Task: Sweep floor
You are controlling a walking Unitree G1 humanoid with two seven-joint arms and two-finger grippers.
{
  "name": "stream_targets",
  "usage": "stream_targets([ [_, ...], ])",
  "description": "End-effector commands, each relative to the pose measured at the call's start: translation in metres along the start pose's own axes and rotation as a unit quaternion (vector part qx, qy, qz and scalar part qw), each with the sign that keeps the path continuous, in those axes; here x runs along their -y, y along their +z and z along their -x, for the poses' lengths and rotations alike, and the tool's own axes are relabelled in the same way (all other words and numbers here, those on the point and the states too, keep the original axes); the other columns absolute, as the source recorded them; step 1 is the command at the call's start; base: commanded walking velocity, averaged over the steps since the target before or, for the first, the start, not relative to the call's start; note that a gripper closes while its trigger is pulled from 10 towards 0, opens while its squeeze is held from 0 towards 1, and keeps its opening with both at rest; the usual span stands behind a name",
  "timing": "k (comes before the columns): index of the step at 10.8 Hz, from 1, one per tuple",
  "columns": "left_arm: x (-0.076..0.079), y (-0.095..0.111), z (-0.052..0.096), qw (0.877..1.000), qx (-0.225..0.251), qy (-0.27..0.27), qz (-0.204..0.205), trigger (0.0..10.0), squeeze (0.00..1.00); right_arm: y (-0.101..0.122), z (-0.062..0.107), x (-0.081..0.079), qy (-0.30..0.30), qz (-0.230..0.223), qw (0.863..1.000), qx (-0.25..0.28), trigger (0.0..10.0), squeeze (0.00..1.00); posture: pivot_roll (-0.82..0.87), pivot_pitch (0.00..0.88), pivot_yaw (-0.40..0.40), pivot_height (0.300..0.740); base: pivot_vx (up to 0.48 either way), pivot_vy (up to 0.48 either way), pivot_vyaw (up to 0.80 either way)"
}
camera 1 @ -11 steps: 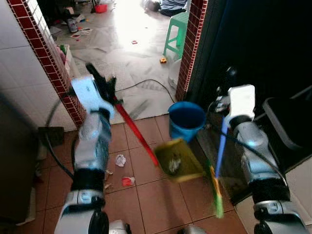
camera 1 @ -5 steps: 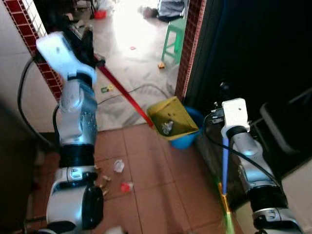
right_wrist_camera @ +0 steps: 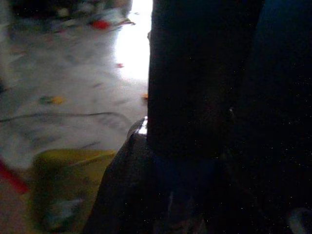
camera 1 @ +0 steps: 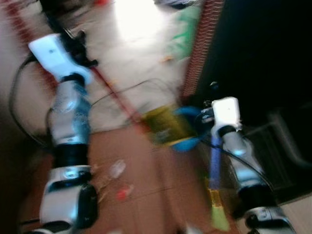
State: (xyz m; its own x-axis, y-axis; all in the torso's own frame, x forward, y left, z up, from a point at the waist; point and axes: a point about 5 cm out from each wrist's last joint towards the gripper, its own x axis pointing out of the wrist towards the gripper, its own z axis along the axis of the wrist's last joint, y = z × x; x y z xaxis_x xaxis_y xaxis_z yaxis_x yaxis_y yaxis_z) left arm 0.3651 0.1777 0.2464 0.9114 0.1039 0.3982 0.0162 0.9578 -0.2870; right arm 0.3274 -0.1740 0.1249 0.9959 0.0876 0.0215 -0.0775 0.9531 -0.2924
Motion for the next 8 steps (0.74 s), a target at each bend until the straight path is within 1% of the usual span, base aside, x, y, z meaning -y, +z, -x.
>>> stream_targets([
  [1,0.0212,0.0139,-0.0041,0.998,0.042,-0.030,0.040,10.0,0.00,0.0052,0.0001,0.0136,-0.017,0.025,0.999,0.011,10.0,0.00,-0.05,0.000,0.019,0.740,0.480,0.000,0.00],
  [7,0.0224,0.0126,-0.0048,0.998,0.039,-0.032,0.038,10.0,0.00,0.0054,0.0001,0.0147,-0.016,0.027,0.999,0.012,10.0,0.00,-0.06,0.000,0.015,0.740,0.476,0.000,0.00],
  [8,0.0221,0.0133,-0.0052,0.998,0.041,-0.033,0.033,10.0,0.00,0.0048,0.0001,0.0149,-0.016,0.028,0.999,0.011,10.0,0.00,-0.06,0.000,0.015,0.740,0.000,0.000,0.00],
])
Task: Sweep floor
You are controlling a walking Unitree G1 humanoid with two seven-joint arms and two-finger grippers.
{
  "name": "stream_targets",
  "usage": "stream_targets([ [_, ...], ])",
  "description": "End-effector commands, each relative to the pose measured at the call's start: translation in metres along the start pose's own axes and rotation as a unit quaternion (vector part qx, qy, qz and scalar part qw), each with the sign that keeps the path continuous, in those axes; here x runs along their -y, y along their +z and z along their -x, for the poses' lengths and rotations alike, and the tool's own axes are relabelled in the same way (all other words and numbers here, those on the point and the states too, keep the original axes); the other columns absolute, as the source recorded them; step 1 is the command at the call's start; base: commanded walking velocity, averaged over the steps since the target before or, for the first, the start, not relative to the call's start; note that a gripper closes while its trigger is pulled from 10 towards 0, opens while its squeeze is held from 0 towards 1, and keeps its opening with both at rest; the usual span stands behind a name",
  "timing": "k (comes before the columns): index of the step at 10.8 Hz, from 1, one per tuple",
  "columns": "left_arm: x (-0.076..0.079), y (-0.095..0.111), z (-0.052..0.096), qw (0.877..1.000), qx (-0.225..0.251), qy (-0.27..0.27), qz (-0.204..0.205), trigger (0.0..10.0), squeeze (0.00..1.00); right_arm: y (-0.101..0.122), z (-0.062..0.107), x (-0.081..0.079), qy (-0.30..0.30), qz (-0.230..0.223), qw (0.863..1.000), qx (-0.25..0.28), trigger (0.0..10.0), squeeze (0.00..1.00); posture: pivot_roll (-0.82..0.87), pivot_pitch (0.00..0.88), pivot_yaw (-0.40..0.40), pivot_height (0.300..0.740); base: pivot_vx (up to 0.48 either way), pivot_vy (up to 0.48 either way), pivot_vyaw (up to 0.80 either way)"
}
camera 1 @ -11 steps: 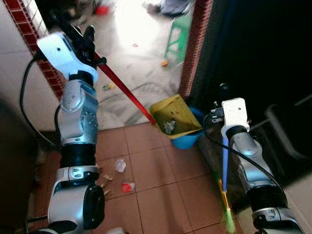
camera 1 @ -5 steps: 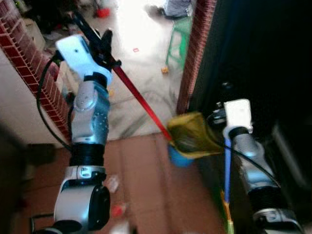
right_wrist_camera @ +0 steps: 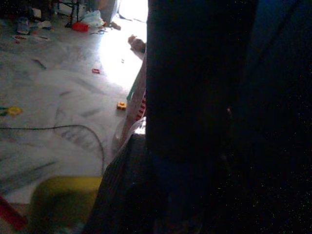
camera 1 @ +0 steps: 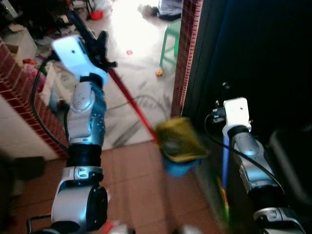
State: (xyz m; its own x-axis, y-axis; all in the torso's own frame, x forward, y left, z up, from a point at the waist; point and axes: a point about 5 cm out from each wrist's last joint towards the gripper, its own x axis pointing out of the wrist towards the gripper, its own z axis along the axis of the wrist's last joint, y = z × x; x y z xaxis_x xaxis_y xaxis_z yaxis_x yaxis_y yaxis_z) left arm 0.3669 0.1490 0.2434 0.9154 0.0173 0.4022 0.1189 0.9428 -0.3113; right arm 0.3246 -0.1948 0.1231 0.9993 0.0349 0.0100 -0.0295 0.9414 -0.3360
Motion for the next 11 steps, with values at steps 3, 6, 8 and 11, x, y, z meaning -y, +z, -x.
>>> stream_targets([
  [3,-0.003,0.025,-0.005,0.998,0.056,0.001,-0.027,10.0,0.00,0.011,-0.004,-0.002,0.007,0.006,1.000,0.023,10.0,0.00,-0.05,0.000,0.009,0.740,0.000,0.000,0.00],
  [6,-0.001,0.027,-0.005,0.997,0.062,-0.010,-0.047,10.0,0.00,0.010,-0.003,-0.002,0.010,0.008,1.000,0.022,10.0,0.00,-0.05,0.000,0.005,0.740,0.000,0.000,0.00],
  [8,0.006,0.028,-0.004,0.993,0.069,-0.038,-0.087,10.0,0.00,0.010,-0.003,-0.003,0.013,0.007,1.000,0.021,10.0,0.00,-0.05,0.000,0.003,0.740,0.000,0.000,0.00],
  [11,0.018,0.023,0.001,0.987,0.070,-0.077,-0.120,10.0,0.00,0.010,-0.003,-0.002,0.011,0.008,1.000,0.021,10.0,0.00,-0.05,0.000,0.002,0.740,0.000,0.000,0.00],
])
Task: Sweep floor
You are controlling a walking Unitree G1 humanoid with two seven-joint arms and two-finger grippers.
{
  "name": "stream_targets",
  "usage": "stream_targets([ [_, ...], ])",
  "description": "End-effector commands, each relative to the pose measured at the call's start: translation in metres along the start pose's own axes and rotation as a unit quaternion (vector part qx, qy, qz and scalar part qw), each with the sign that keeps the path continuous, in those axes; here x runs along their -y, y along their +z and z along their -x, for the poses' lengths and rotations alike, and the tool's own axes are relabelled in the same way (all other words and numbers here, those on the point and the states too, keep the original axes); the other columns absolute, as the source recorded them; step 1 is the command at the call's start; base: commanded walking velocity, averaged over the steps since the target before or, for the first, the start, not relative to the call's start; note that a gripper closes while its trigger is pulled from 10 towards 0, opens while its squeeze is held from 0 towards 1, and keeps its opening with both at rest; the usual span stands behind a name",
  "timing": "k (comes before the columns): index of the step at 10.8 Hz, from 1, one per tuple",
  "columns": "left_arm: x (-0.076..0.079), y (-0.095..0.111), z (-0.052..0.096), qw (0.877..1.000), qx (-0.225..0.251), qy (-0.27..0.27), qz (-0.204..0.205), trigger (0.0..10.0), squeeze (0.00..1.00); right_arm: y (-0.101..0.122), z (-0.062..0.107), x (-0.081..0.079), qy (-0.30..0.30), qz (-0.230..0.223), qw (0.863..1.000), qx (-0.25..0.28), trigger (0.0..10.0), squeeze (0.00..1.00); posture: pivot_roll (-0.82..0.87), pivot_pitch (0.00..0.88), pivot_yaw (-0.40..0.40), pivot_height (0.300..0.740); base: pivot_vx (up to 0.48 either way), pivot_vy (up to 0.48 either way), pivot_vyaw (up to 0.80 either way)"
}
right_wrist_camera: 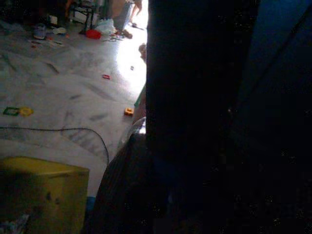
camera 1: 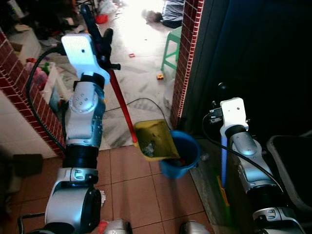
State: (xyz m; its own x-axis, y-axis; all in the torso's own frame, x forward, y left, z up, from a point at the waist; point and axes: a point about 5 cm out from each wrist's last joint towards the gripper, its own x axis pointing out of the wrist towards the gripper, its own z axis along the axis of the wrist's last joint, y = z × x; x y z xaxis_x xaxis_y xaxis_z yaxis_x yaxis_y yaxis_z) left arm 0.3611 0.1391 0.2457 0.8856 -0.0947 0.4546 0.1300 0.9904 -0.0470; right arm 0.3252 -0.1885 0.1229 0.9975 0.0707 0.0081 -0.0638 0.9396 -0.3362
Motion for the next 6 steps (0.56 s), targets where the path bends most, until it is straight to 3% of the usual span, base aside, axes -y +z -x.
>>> stream_targets([
  [1,0.010,0.021,-0.003,0.998,0.059,-0.030,-0.024,10.0,0.00,0.008,-0.002,0.005,-0.006,0.009,1.000,0.015,10.0,0.00,-0.05,0.000,0.001,0.740,0.000,0.000,0.00],
  [3,0.029,0.016,0.002,0.995,0.058,-0.075,-0.034,10.0,0.00,0.009,-0.003,0.004,-0.004,0.008,1.000,0.016,10.0,0.00,-0.06,0.000,-0.002,0.740,0.000,0.000,0.00],
  [5,0.057,0.008,0.012,0.986,0.051,-0.154,-0.035,10.0,0.00,0.010,-0.004,0.003,-0.002,0.008,1.000,0.018,10.0,0.00,-0.06,0.000,-0.002,0.740,0.000,0.000,0.00],
  [6,0.081,0.002,0.023,0.968,0.047,-0.240,-0.054,10.0,0.00,0.011,-0.004,0.002,-0.001,0.007,1.000,0.019,10.0,0.00,-0.06,0.000,0.000,0.740,0.000,0.000,0.00],
])
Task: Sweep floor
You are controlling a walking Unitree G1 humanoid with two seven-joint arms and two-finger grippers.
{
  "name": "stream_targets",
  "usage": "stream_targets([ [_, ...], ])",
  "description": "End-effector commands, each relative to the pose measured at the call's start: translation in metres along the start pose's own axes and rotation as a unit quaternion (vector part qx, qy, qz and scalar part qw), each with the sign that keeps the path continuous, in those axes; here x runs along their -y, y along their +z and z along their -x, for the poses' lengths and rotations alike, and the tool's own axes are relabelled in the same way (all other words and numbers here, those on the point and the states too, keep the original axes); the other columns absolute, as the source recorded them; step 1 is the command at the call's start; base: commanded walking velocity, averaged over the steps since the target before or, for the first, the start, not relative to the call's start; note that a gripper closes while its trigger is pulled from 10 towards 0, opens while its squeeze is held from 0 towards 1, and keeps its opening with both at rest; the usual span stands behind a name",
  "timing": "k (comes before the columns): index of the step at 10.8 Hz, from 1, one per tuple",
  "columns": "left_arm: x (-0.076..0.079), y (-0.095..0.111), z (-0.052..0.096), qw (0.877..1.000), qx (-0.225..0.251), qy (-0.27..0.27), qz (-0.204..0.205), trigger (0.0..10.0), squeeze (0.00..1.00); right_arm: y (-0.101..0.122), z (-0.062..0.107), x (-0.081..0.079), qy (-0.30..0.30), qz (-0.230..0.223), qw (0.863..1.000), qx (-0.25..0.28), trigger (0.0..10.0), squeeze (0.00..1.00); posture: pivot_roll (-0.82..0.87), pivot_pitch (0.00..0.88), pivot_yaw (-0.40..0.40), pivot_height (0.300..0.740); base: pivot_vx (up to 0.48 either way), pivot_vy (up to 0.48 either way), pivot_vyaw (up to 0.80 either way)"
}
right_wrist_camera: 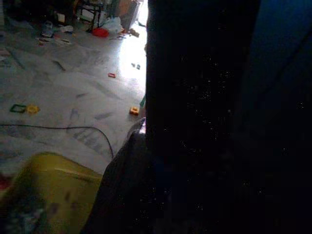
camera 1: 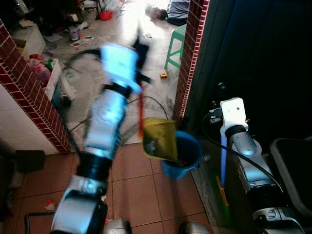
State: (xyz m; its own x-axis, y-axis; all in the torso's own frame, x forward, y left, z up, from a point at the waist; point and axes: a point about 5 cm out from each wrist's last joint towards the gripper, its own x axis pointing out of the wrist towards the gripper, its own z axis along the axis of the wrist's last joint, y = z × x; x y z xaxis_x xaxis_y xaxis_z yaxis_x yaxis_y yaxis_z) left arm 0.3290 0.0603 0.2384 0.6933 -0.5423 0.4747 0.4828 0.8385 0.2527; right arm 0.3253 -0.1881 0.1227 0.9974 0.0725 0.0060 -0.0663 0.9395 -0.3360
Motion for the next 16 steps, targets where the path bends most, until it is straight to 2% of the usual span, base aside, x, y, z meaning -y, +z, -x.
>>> stream_targets([
  [1,0.013,0.000,0.000,0.998,-0.003,-0.056,-0.024,10.0,0.00,0.011,-0.004,0.002,-0.002,0.007,1.000,0.021,10.0,0.00,-0.06,0.000,0.002,0.740,0.000,0.000,0.00],
  [4,0.047,-0.002,0.005,0.977,-0.014,-0.205,-0.061,10.0,0.00,0.012,-0.005,0.001,-0.001,0.006,1.000,0.022,10.0,0.00,-0.06,0.005,0.005,0.740,0.000,0.000,0.00],
  [5,0.053,-0.003,0.006,0.971,-0.017,-0.230,-0.069,10.0,0.00,0.012,-0.005,0.001,-0.001,0.006,1.000,0.022,10.0,0.00,-0.05,0.004,0.006,0.740,0.000,0.000,0.00],
  [8,0.056,0.003,0.003,0.967,-0.002,-0.240,-0.083,10.0,0.00,0.012,-0.005,-0.001,0.000,0.005,1.000,0.022,10.0,0.00,-0.06,0.005,0.006,0.740,0.000,0.000,0.00],
  [9,0.056,0.012,-0.001,0.963,0.018,-0.244,-0.108,10.0,0.00,0.011,-0.006,0.000,0.000,0.006,1.000,0.021,10.0,0.00,-0.06,0.004,0.005,0.740,0.000,0.000,0.00],
  [10,0.059,0.018,-0.003,0.957,0.032,-0.256,-0.129,10.0,0.00,0.012,-0.006,-0.001,0.000,0.006,1.000,0.022,10.0,0.00,-0.05,0.003,0.006,0.740,0.000,0.000,0.00],
  [12,0.078,0.022,-0.004,0.931,0.036,-0.326,-0.162,10.0,0.00,0.014,-0.009,0.000,0.002,0.006,1.000,0.025,10.0,0.00,-0.03,0.019,0.003,0.740,0.000,0.000,0.00],
  [14,0.090,0.025,-0.006,0.929,0.034,-0.341,-0.142,10.0,0.00,0.016,-0.012,0.000,0.003,0.009,1.000,0.028,10.0,0.00,-0.01,0.033,-0.001,0.740,0.000,0.000,0.00],
  [16,0.088,0.023,-0.007,0.939,0.030,-0.318,-0.128,10.0,0.00,0.015,-0.012,-0.001,0.006,0.010,1.000,0.027,10.0,0.00,-0.01,0.026,-0.007,0.740,0.000,0.000,0.00],
])
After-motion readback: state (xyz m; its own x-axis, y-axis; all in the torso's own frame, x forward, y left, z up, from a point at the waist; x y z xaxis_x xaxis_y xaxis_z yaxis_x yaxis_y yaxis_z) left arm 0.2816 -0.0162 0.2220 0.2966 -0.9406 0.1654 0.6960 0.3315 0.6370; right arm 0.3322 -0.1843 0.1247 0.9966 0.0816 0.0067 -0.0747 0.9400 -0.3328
